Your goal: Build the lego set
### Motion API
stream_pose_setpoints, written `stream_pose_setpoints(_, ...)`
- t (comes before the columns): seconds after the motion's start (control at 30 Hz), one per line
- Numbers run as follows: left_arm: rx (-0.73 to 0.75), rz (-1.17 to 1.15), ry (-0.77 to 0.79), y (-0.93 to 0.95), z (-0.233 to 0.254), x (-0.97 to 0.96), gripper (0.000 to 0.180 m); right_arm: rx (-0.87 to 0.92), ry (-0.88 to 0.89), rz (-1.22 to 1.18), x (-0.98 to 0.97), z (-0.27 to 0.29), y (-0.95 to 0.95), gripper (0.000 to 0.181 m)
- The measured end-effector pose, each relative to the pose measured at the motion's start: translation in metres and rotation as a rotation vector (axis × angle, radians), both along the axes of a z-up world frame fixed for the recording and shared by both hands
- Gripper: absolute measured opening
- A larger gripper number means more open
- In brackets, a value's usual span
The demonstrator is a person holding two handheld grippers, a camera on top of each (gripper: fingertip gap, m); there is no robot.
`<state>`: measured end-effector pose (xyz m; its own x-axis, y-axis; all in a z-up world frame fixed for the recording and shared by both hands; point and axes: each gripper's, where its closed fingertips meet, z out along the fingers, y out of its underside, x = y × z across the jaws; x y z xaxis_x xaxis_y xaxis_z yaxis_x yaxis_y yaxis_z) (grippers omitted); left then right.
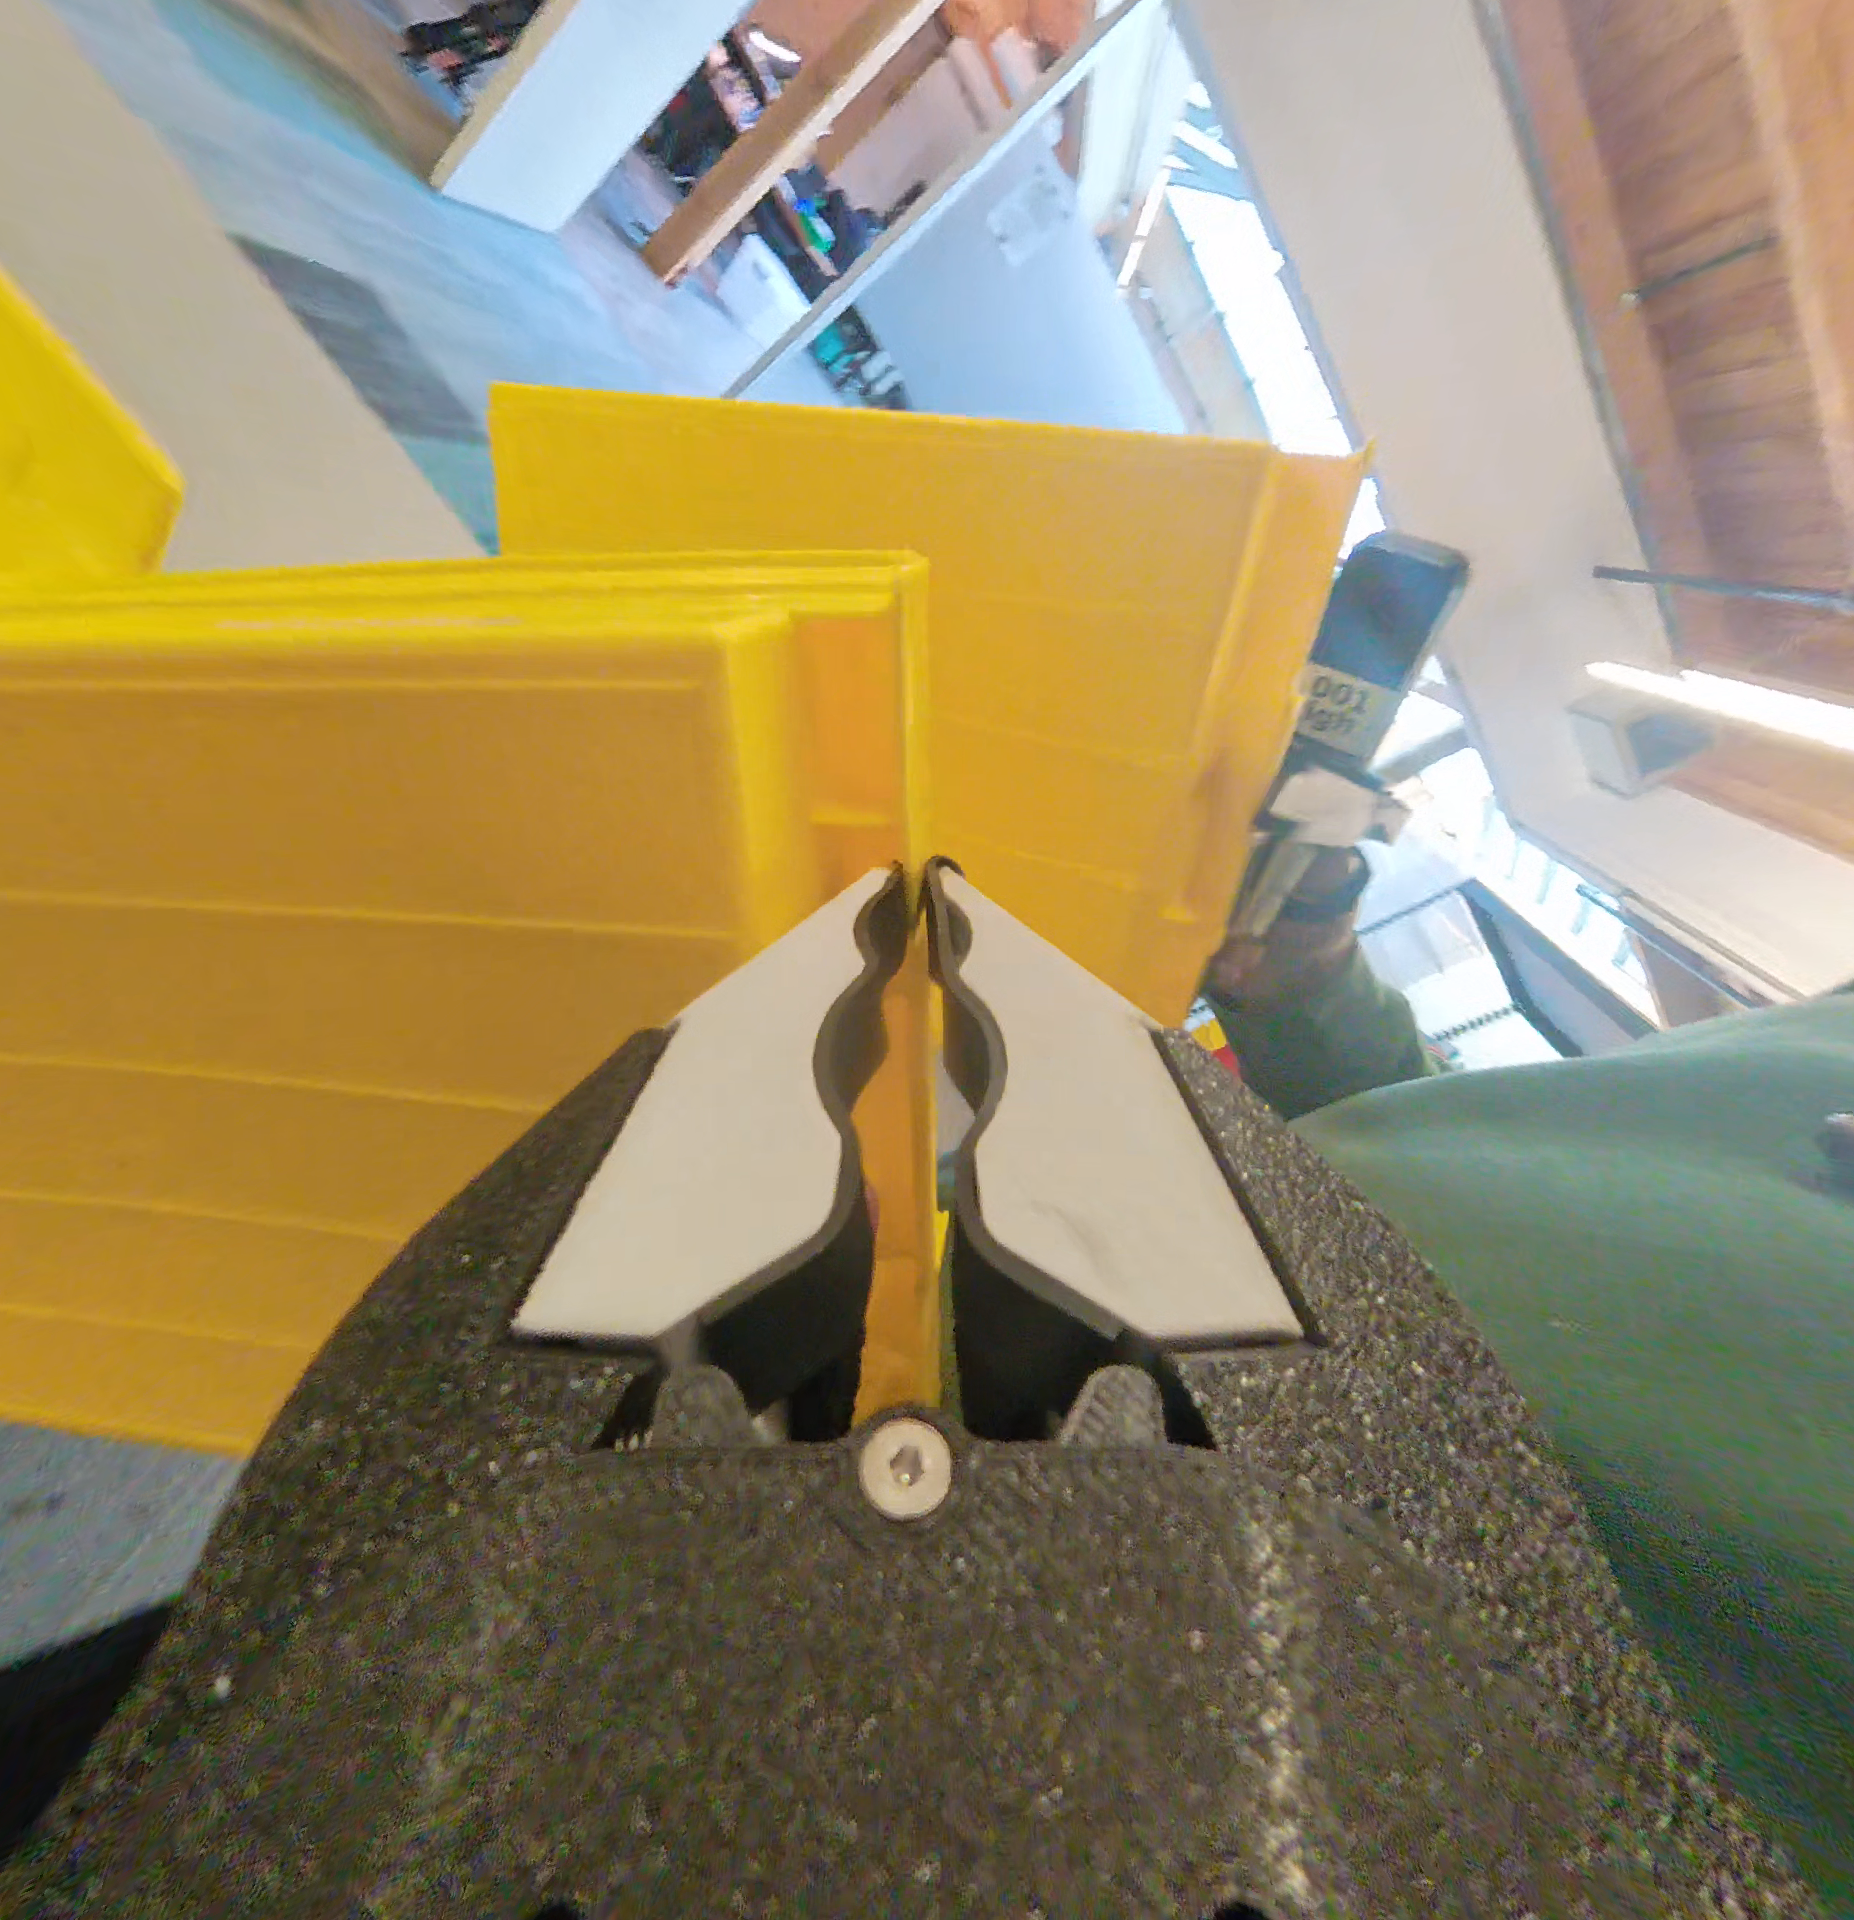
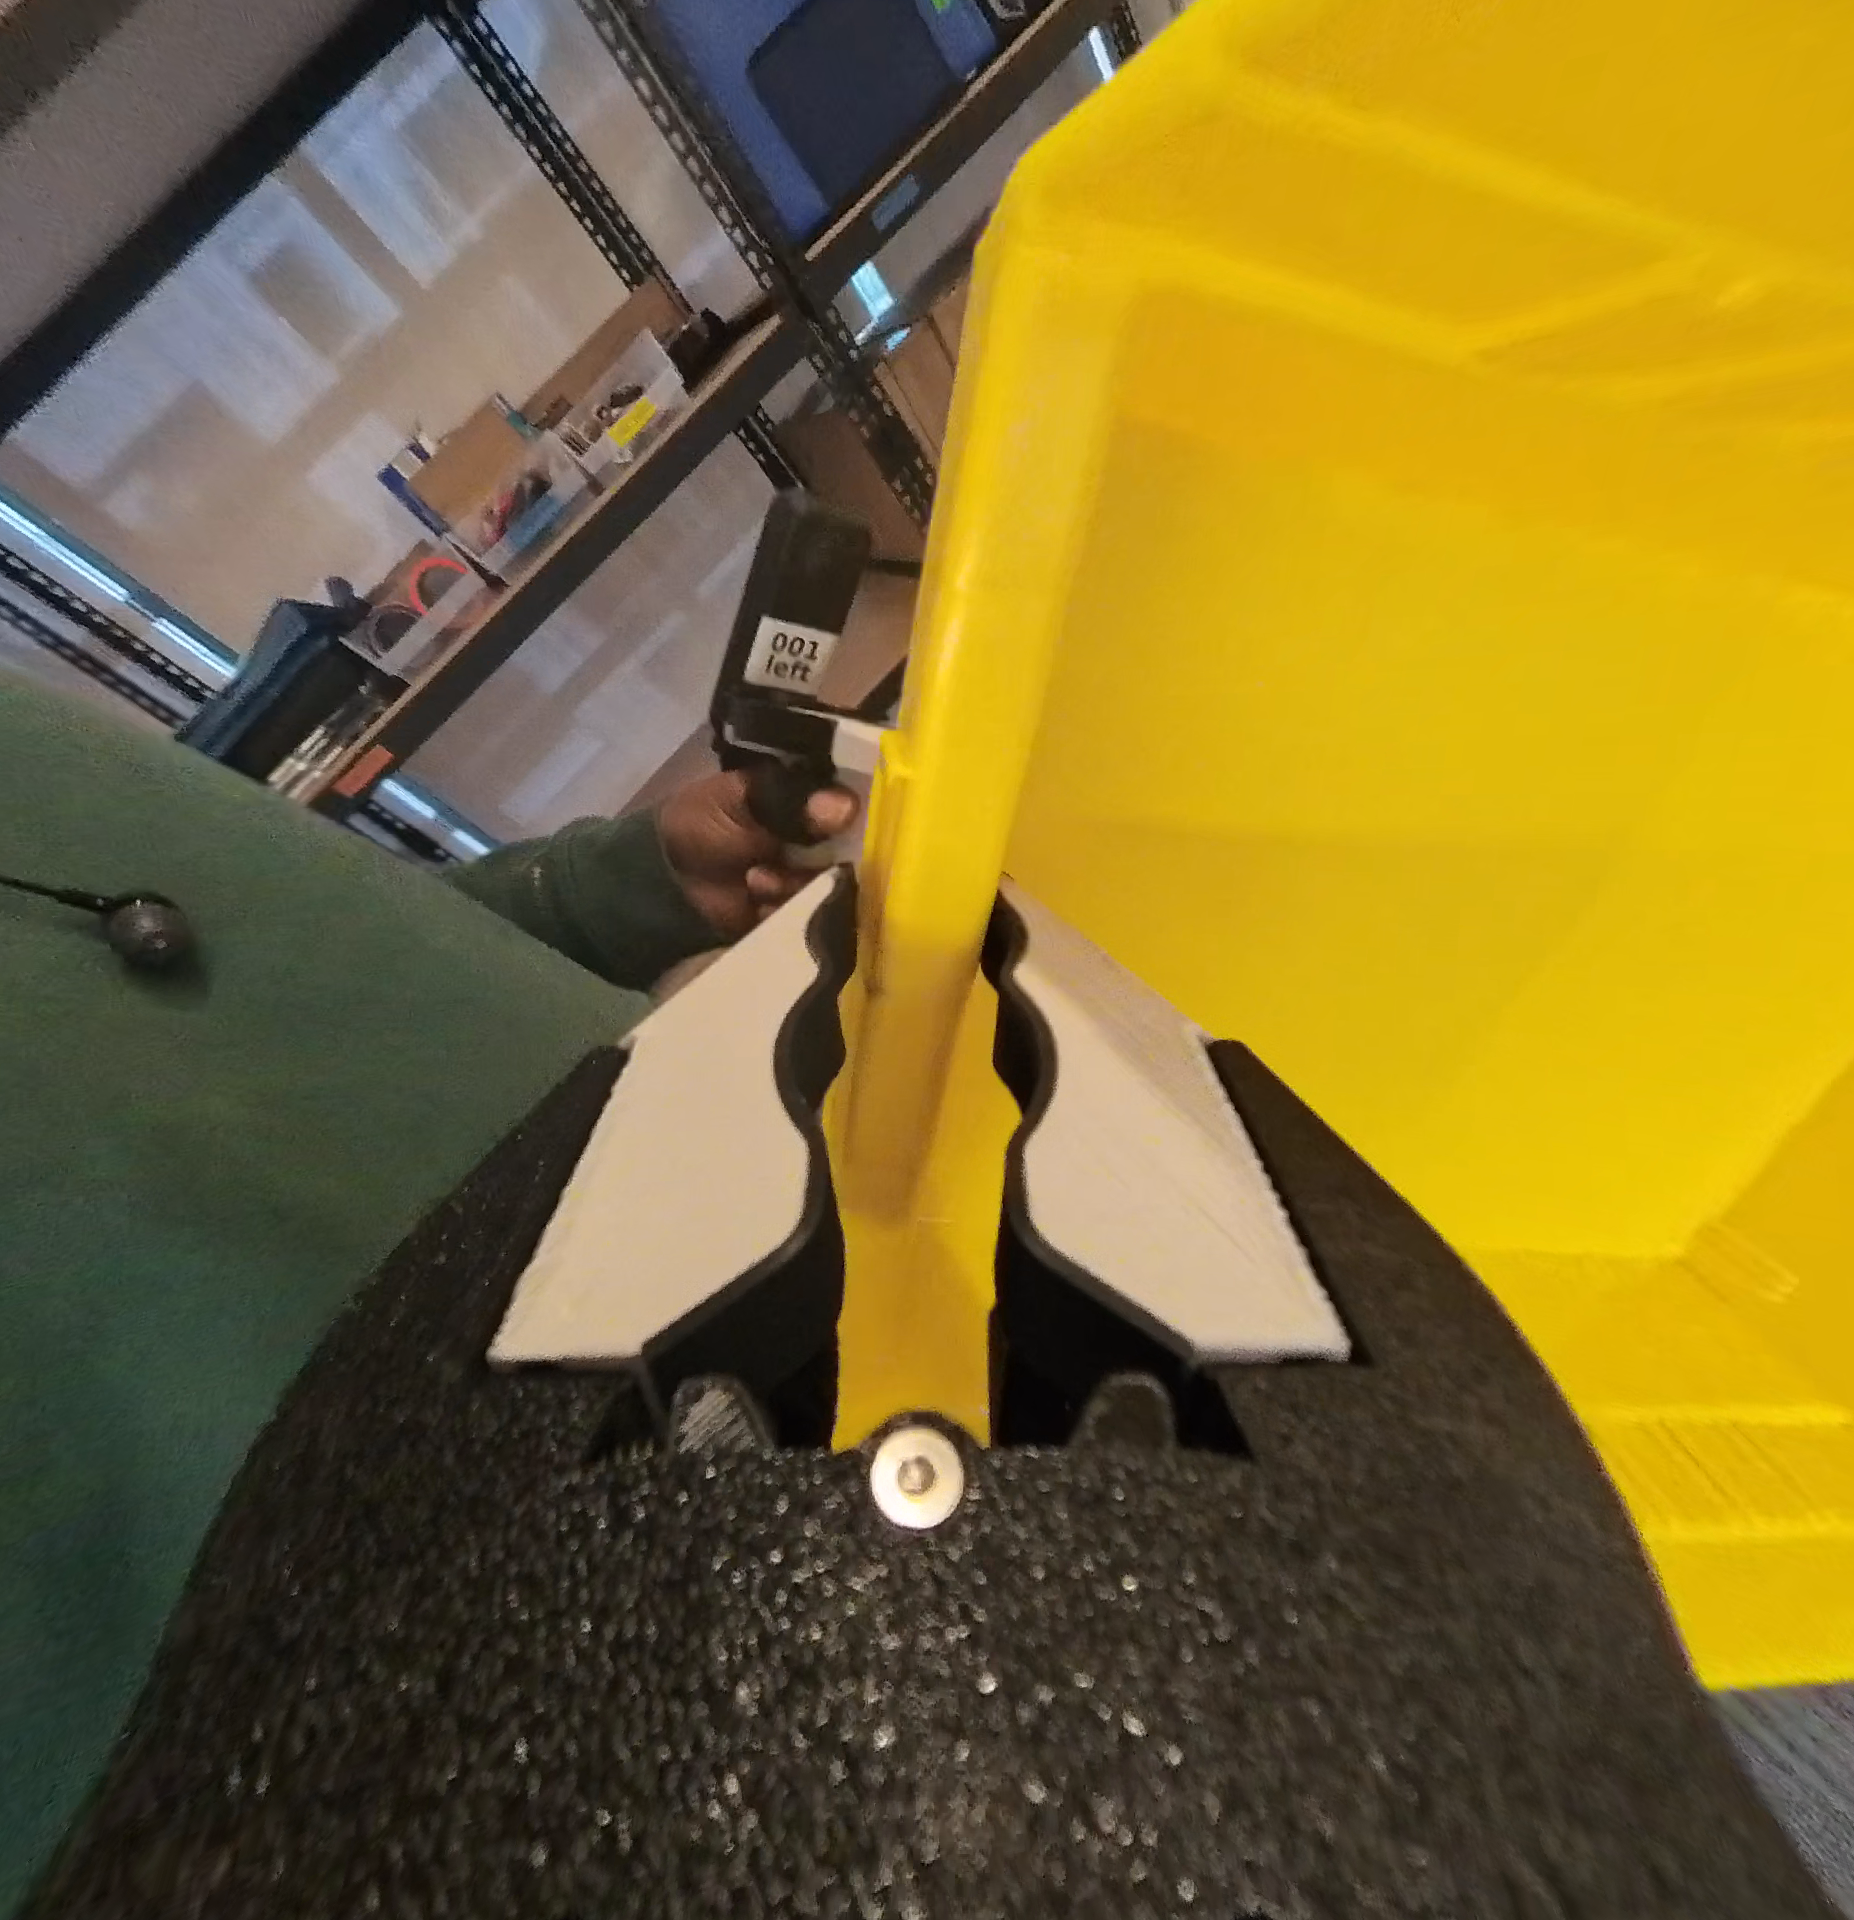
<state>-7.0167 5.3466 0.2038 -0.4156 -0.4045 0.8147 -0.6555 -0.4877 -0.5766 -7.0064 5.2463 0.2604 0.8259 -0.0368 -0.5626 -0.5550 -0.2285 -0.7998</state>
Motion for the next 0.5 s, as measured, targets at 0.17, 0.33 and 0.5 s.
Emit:
stream_pose_setpoints(0.17, 0.008, -0.083, -0.105, 0.011, 0.039, 0.065, 0.002, -0.064, -0.102, -0.028, 0.072, 0.011, 0.004, 0.022)
stream_pose_setpoints(0.33, -0.101, -0.07, -0.208, 0.035, 0.096, 0.118, 0.002, -0.185, -0.155, 0.06, 0.147, 0.01, 0.002, 0.023)
stream_pose_setpoints(0.5, -0.168, 0.066, -0.313, 0.05, 0.119, 0.177, 0.001, -0.275, -0.185, 0.154, 0.215, -0.015, 0.006, 0.023)
